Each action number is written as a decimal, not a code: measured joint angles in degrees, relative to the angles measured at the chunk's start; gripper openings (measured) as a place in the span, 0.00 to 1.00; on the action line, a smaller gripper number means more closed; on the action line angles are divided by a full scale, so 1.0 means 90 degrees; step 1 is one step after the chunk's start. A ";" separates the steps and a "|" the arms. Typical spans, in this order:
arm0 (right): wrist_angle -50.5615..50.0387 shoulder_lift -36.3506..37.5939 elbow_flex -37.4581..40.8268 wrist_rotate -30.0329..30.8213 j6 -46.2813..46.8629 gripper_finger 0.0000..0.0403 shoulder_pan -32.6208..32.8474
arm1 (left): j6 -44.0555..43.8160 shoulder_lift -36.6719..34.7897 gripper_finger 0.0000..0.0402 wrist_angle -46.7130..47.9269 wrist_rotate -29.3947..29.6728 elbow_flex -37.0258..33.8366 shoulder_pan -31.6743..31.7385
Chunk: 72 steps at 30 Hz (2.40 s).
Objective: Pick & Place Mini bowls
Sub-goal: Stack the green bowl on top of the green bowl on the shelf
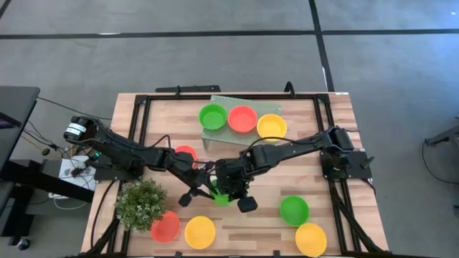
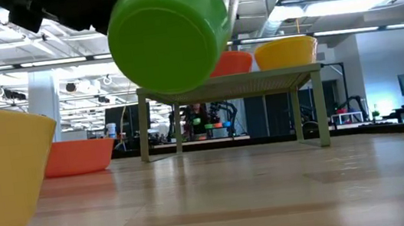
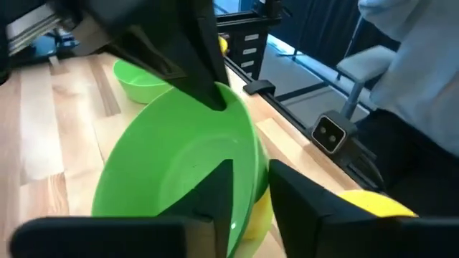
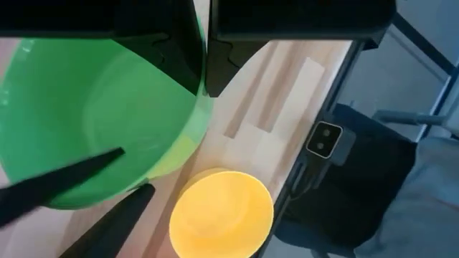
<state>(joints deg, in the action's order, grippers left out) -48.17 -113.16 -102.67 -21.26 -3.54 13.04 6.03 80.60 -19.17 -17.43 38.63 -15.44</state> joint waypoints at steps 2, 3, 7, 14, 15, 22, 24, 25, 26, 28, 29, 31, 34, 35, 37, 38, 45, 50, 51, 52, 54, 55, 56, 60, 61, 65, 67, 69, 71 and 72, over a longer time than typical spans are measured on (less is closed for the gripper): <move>0.0042 0.0000 0.0000 0.0017 -0.0004 0.02 0.0002 | 0.0152 0.0000 0.16 0.0023 -0.0024 0.0000 -0.0005; 0.0050 0.0003 -0.0005 0.0048 -0.0007 0.03 0.0000 | 0.0183 0.0000 0.12 0.0051 -0.0027 0.0000 -0.0009; 0.0150 0.0019 -0.0029 0.0439 -0.0007 0.09 -0.0019 | 0.0174 0.0017 0.02 0.0066 0.0142 -0.0007 0.0004; 0.0000 0.0075 -0.0037 0.0534 0.0047 0.19 0.0010 | -0.0332 0.0224 0.02 0.0138 0.0541 -0.0002 -0.0414; -0.0096 0.0087 -0.0099 0.0533 0.0051 0.20 0.0011 | -0.0396 0.0304 0.02 0.0125 0.0679 -0.0002 -0.0555; -0.1532 0.0404 -0.0697 0.0765 -0.0132 0.22 0.0159 | -0.1154 0.0414 0.02 0.0187 0.2406 0.0067 -0.1448; -0.1685 0.0616 -0.0654 0.0959 -0.0097 0.22 0.0313 | -0.1368 0.0229 0.02 0.0456 0.2797 0.0246 -0.1624; -0.1783 0.0739 -0.0593 0.1017 -0.0035 0.22 0.0395 | -0.1398 0.0149 0.02 0.0726 0.2949 0.0399 -0.1666; -0.1823 0.0876 -0.0529 0.1153 0.0014 0.22 0.0507 | -0.1406 0.0066 0.02 0.1124 0.3115 0.0577 -0.1707; -0.1818 0.1170 -0.0335 0.1509 0.0045 0.22 0.0736 | -0.1414 -0.0114 0.02 0.2172 0.3529 0.0934 -0.1723; -0.1703 0.1343 -0.0157 0.1696 0.0044 0.22 0.0874 | -0.1409 -0.0160 0.02 0.2630 0.3738 0.1140 -0.1705; -0.1472 0.1725 0.0354 0.2074 0.0050 0.22 0.1123 | -0.1389 -0.0303 0.02 0.3441 0.4050 0.1472 -0.1637; -0.0635 0.2421 0.1507 0.2327 0.0190 0.22 0.1413 | -0.1359 -0.0530 0.03 0.4092 0.4153 0.1870 -0.1432; -0.0297 0.2651 0.1940 0.2353 0.0282 0.22 0.1443 | -0.1277 -0.0641 0.03 0.4292 0.4150 0.1944 -0.1358; 0.0613 0.3155 0.2887 0.2386 0.0518 0.22 0.1491 | -0.1040 -0.0849 0.02 0.4564 0.4158 0.2089 -0.1225; 0.1007 0.3392 0.3358 0.2400 0.0639 0.22 0.1476 | -0.0912 -0.0962 0.02 0.4660 0.4153 0.2162 -0.1116; 0.3990 0.4379 0.6004 0.2417 0.1081 0.22 0.1089 | -0.0118 -0.1437 0.02 0.5609 0.3907 0.2674 0.0162; 0.4118 0.4494 0.6559 0.2370 0.1888 0.22 0.0624 | 0.0929 -0.1288 0.02 0.5848 0.2723 0.2793 0.1628; 0.4034 0.4500 0.6560 0.2371 0.2076 0.22 0.0542 | 0.1134 -0.1240 0.02 0.5839 0.2597 0.2793 0.1910; 0.3971 0.4500 0.6554 0.2369 0.2287 0.22 0.0467 | 0.1277 -0.1195 0.02 0.5845 0.2527 0.2793 0.2179; 0.3886 0.4498 0.6555 0.2384 0.2572 0.22 0.0356 | 0.1439 -0.1058 0.02 0.5835 0.2410 0.2805 0.2706; 0.3908 0.4498 0.6555 0.2375 0.2604 0.22 0.0308 | 0.1487 -0.0998 0.02 0.5848 0.2323 0.2799 0.2944; 0.3932 0.4498 0.6552 0.2375 0.2597 0.22 0.0297 | 0.1565 -0.0935 0.02 0.5861 0.2202 0.2798 0.3144; 0.3928 0.4498 0.6550 0.2367 0.2385 0.22 0.0282 | 0.1843 -0.0766 0.02 0.5697 0.1699 0.2798 0.3547; 0.3928 0.4498 0.6550 0.2367 0.2367 0.22 0.0282 | 0.1977 -0.0727 0.02 0.5639 0.1628 0.2798 0.3574; 0.3926 0.4498 0.6550 0.2366 0.2352 0.22 0.0282 | 0.2209 -0.0655 0.02 0.5328 0.1572 0.2798 0.3585; 0.3928 0.4498 0.6550 0.2366 0.2350 0.22 0.0282 | 0.2325 -0.0658 0.02 0.5329 0.1571 0.2798 0.3582; 0.3926 0.4498 0.6550 0.2367 0.2332 0.22 0.0282 | 0.2333 -0.0678 0.02 0.5347 0.1579 0.2798 0.3585; 0.3928 0.4498 0.6550 0.2366 0.2332 0.22 0.0282 | 0.2351 -0.0722 0.03 0.5264 0.1595 0.2798 0.3563; 0.3925 0.4495 0.6550 0.2366 0.2332 0.22 0.0282 | 0.2355 -0.0741 0.03 0.5183 0.1598 0.2798 0.3546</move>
<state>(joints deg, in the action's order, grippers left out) -12.84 -72.71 -43.72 0.03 17.45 15.57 27.22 73.93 27.47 -3.05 63.81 16.47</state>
